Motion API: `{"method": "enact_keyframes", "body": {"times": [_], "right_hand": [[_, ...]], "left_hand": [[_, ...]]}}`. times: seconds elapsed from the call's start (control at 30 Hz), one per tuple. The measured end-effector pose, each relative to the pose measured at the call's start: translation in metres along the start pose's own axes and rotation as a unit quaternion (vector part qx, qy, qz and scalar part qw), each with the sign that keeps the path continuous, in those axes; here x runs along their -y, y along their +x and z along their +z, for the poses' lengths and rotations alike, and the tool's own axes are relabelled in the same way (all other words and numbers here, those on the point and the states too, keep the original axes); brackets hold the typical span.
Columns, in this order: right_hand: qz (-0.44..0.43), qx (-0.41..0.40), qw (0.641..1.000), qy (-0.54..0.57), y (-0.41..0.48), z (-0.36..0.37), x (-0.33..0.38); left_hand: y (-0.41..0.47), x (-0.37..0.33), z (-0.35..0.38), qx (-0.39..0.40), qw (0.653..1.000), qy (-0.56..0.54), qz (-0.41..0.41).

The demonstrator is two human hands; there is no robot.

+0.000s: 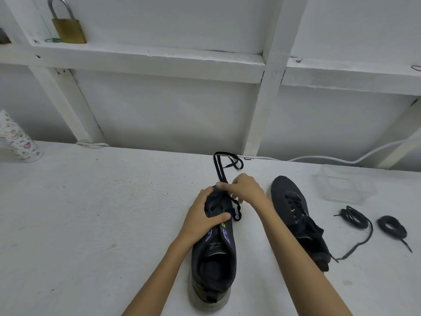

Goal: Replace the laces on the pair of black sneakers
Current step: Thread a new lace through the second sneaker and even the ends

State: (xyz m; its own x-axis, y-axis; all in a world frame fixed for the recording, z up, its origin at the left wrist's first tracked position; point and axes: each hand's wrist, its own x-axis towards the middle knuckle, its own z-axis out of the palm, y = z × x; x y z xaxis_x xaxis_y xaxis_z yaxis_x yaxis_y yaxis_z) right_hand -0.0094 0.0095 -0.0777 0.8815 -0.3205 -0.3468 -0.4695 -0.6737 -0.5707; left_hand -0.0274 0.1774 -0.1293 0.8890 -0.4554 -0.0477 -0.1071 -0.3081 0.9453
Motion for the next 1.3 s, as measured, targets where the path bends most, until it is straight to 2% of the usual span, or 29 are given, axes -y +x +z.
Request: {"method": "enact_keyframes", "body": {"times": [0.1,0.2,0.3,0.4,0.67,0.77,0.8,0.93,1.03,1.13,1.3], "right_hand": [[-0.011,-0.008,1.000,0.015,0.002,0.004,0.003],[-0.016,0.020,0.992,0.125,0.000,0.002,0.007],[-0.041,0.050,0.965,0.255,-0.006,-0.007,0.016],[-0.068,0.081,0.943,0.316,-0.011,-0.012,0.023],[-0.085,0.030,0.905,0.415,-0.004,-0.041,0.058],[-0.060,0.002,0.847,0.528,0.004,-0.064,0.074],[-0.067,-0.009,0.838,0.542,0.006,-0.072,0.078],[-0.089,0.006,0.852,0.517,0.009,-0.076,0.083],[-0.085,0.028,0.841,0.534,0.010,-0.071,0.082],[-0.089,0.039,0.833,0.545,0.005,-0.069,0.082],[-0.094,0.030,0.853,0.512,-0.001,-0.067,0.078]], "left_hand": [[-0.001,0.001,0.003,-0.003,1.000,0.012,0.007],[-0.001,0.002,0.003,-0.005,1.000,0.019,0.001],[-0.001,0.001,0.002,-0.005,1.000,0.022,0.003],[0.000,0.001,0.001,-0.002,1.000,0.017,0.008],[-0.002,0.001,0.003,-0.007,0.998,0.058,0.027],[-0.004,-0.001,0.001,0.008,0.997,0.069,0.021],[-0.004,-0.001,0.001,0.011,0.997,0.072,0.021],[-0.006,-0.003,0.001,0.014,0.997,0.074,0.016],[-0.008,-0.005,0.000,0.008,0.997,0.073,0.021],[-0.009,-0.006,0.001,-0.021,0.999,0.041,0.014],[-0.008,-0.013,0.000,-0.058,0.997,-0.032,0.043]]}}
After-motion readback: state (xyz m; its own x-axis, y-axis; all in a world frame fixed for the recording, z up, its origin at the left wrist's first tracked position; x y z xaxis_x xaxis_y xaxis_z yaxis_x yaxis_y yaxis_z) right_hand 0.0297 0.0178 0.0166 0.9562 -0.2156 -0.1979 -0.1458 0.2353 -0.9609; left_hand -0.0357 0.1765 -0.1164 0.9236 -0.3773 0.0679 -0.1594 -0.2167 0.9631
